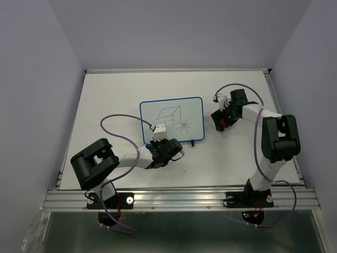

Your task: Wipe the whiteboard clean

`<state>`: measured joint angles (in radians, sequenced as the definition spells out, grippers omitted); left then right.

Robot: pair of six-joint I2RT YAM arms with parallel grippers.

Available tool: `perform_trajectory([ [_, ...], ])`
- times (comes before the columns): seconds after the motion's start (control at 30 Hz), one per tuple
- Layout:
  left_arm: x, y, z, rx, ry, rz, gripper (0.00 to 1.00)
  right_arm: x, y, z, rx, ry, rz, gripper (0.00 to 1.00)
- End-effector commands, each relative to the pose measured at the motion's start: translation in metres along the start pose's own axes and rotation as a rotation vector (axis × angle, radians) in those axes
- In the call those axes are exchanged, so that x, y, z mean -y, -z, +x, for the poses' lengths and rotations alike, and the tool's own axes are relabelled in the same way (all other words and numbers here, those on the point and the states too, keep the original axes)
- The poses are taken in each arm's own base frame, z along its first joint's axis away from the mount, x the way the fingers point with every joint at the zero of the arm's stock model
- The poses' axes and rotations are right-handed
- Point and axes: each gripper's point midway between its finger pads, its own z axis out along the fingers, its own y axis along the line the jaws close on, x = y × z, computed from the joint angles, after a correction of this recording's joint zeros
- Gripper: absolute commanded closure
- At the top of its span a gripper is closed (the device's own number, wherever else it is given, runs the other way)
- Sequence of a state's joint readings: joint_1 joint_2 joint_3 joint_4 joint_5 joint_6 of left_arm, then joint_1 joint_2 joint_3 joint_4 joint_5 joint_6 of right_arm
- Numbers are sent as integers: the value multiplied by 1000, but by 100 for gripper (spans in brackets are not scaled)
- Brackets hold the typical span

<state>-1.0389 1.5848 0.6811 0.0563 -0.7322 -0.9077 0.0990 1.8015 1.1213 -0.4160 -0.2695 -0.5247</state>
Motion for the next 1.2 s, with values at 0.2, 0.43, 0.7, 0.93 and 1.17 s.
perform_trajectory([
  [0.2, -9, -7, -2, 39, 45, -62, 95, 3, 10, -13, 32, 41, 0, 0],
  [0.43, -8, -10, -7, 50, -23, -90, 96, 10, 15, -22, 44, 60, 28, 0],
  [0.7, -10, -10, -18, 87, -100, -129, 96, 12, 13, -30, 48, 93, 6, 11],
  [0.93, -12, -12, -15, 83, -127, -135, 96, 7, 4, -19, 9, 100, -37, 29],
  [1.17, -13, -13, -15, 89, -149, -135, 96, 6, -5, -14, -15, 93, -55, 41],
])
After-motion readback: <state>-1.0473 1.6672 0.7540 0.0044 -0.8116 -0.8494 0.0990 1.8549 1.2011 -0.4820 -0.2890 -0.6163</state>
